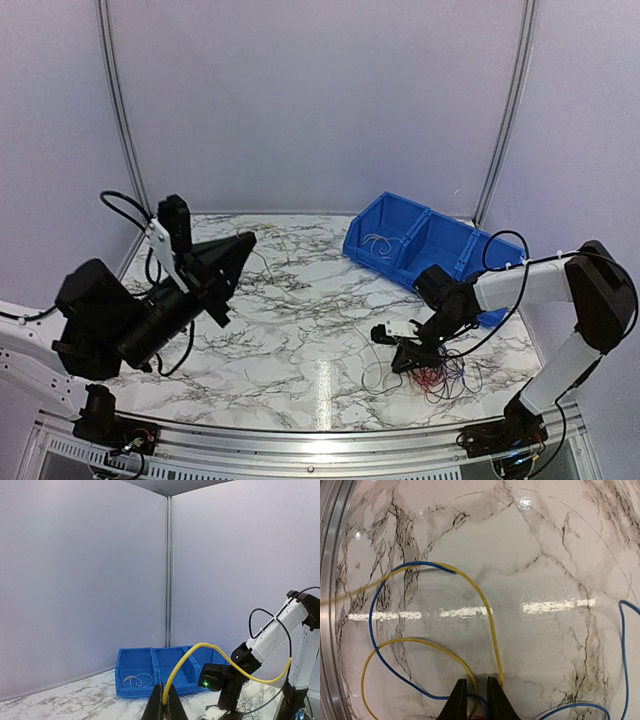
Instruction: Untangle the cables
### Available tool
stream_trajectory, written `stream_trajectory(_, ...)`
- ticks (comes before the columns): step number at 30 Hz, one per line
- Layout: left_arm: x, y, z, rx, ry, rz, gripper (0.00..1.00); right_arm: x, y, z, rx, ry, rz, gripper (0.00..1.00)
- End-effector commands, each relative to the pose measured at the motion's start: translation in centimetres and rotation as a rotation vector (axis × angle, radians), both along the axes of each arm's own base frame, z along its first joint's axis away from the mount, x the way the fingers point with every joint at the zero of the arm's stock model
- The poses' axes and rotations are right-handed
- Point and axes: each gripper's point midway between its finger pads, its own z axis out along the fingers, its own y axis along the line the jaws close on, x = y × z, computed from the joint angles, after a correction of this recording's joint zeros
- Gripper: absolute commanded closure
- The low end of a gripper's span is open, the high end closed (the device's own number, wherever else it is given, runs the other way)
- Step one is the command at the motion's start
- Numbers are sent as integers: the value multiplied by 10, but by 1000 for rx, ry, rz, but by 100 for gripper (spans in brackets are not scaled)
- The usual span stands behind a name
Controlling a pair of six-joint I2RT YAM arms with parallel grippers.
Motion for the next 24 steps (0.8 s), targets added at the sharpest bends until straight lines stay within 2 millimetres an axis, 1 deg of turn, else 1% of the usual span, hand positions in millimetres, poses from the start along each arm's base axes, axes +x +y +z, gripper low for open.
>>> stream_trajectory(1, -2, 28, 57, 65, -99, 53, 100, 6, -18, -28, -150, 0, -49, 82)
stream_trajectory(2, -3, 36, 80, 43, -114, 58, 100, 6, -20, -30, -161, 3, -52, 80)
stream_trajectory(3, -4, 41, 95, 41, -130, 64, 100, 7, -20, -31, -167, 2, -56, 79)
stream_trajectory(8, -6, 59, 157, 45, -211, 106, 100, 10, -21, -31, -176, -8, -70, 72)
stream_trajectory(10, -6, 66, 180, 43, -249, 139, 100, 12, -23, -31, -185, -22, -75, 71)
stream_trajectory(16, -14, 93, 264, -2, -383, 205, 100, 16, -30, -38, -232, -39, -97, 67)
stream_trajectory(18, -14, 98, 282, 0, -419, 233, 100, 17, -32, -39, -242, -44, -102, 66)
stream_trajectory(22, -15, 106, 306, 20, -480, 290, 100, 19, -34, -41, -257, -52, -113, 59)
stream_trajectory(24, -15, 114, 320, 22, -502, 324, 100, 19, -36, -43, -264, -50, -116, 57)
